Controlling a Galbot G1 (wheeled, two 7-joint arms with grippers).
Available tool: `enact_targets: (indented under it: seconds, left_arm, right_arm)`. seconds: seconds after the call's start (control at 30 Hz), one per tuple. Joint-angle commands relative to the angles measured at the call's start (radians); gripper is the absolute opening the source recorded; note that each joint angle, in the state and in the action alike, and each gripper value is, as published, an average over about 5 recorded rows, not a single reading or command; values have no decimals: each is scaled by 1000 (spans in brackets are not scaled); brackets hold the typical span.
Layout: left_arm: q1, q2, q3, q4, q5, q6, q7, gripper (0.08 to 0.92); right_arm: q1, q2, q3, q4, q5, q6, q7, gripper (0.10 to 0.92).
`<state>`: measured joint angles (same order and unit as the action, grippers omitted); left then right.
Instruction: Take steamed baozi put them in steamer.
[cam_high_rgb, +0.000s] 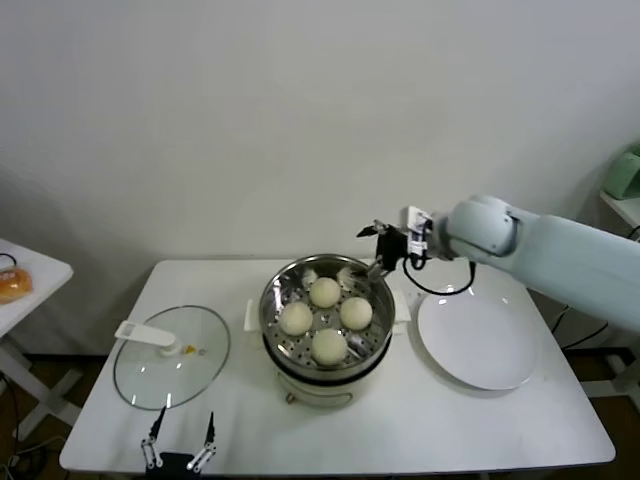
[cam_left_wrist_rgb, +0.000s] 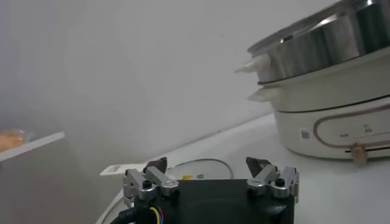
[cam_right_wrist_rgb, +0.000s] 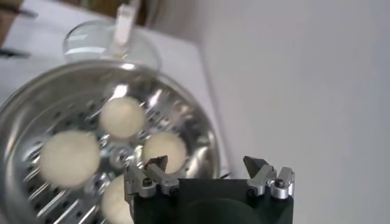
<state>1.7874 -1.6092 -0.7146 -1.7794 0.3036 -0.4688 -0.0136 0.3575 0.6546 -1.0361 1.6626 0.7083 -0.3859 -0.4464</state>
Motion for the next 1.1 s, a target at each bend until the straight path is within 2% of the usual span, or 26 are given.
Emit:
enact_targets:
  seconds: [0.03, 0.23, 0.53, 0.8, 1.1]
  left_arm:
    - [3, -10, 0, 2, 3, -3, -3, 823]
    - [-3, -8, 3, 2, 1, -3, -3, 823]
    - [-16, -10, 12, 19, -1, -7, -7, 823]
    - [-35, -8, 15, 23, -12, -1, -6, 823]
    - [-36, -2, 17, 20, -31, -2, -9, 823]
  right_arm:
    - [-820, -204, 800, 230, -24, 101, 319, 823]
    - [-1328, -103, 1227, 301, -90, 213, 360, 823]
    - [-1883, 301, 1602, 355, -269, 530, 289, 823]
    - [-2050, 550, 1635, 314, -297, 801, 243, 823]
    - [-2120, 683, 1602, 232, -312, 949, 251, 823]
